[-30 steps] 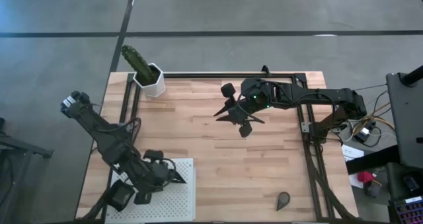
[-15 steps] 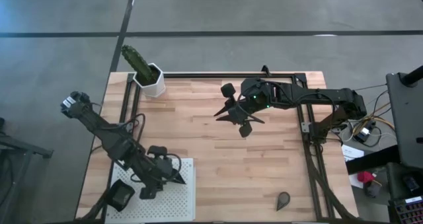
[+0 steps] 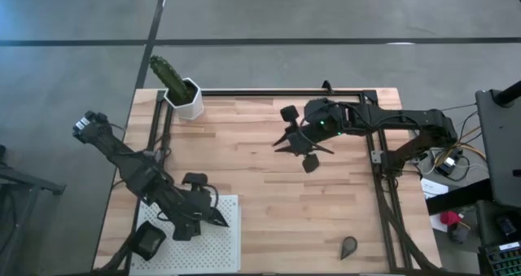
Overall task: Pick & Place Mini shaped plates
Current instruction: Stack the drop shaped plate on top of the other drop shaped plate on the shelf
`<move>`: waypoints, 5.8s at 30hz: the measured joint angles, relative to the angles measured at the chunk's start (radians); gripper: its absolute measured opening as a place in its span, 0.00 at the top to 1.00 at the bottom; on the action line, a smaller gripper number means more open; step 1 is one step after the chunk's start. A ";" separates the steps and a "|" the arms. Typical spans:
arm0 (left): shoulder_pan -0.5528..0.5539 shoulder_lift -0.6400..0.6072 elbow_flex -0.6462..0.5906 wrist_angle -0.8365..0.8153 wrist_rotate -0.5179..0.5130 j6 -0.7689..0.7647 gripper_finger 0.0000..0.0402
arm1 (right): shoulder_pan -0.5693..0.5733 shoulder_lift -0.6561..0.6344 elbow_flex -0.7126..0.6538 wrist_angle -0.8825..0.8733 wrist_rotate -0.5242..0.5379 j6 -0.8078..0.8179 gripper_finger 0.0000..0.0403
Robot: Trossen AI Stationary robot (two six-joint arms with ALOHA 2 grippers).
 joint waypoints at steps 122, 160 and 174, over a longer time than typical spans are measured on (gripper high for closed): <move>0.066 -0.073 0.015 0.246 -0.564 0.374 0.75 | 0.609 -0.043 -0.583 0.091 0.400 1.081 0.98; 0.098 -0.073 0.014 0.174 -0.437 0.334 0.75 | -0.171 0.815 0.368 -0.316 -0.223 -0.194 0.98; 0.133 -0.073 0.014 0.140 -0.416 0.333 0.75 | -0.169 0.965 0.561 -0.454 -0.221 -0.306 0.98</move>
